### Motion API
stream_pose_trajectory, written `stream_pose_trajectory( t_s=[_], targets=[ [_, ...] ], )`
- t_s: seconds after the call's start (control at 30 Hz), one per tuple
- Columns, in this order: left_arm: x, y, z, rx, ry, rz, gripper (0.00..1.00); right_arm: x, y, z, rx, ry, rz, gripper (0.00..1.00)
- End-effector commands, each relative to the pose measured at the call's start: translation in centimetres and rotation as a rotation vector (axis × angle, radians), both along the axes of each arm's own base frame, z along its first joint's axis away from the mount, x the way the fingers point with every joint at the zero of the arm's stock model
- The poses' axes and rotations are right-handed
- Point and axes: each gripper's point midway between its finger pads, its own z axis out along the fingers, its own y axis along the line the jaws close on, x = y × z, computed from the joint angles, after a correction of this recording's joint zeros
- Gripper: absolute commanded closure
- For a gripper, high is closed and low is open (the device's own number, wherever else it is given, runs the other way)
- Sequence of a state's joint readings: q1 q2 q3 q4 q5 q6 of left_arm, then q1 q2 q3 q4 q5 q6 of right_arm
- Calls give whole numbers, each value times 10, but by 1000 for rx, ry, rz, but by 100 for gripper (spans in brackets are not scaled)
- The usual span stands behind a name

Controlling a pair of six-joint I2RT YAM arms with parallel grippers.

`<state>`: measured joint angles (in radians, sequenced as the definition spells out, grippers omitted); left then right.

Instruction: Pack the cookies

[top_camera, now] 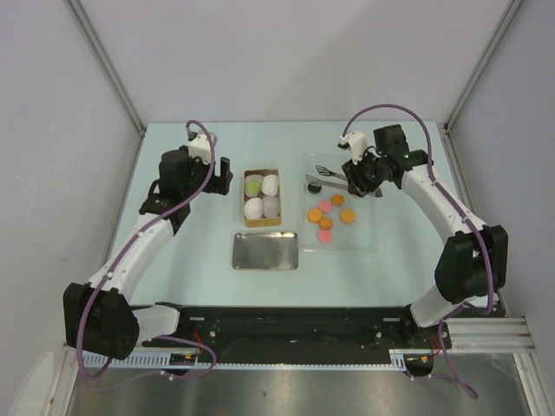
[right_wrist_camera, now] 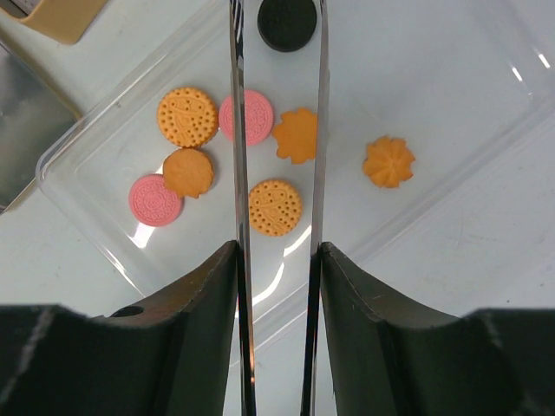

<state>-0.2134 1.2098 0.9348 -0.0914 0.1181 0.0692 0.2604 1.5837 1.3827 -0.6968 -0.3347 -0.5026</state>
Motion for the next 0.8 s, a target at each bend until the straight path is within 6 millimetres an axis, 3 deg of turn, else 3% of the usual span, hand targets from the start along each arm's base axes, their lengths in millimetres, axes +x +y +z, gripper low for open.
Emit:
stream_pose_trajectory(
  t_s=[0.0,0.27,0.77],
  targets=[
    [2,-3,9,-25,-28,-13,13,-1,2,7,33,-44,26,54],
    [2,-2,6,-22,-25,-12,13,-3,-1,-11,32,-10,24,53],
    [1,-3,6,-20,-31,-17,13,6,-5,-26,17,2,17,52]
  ],
)
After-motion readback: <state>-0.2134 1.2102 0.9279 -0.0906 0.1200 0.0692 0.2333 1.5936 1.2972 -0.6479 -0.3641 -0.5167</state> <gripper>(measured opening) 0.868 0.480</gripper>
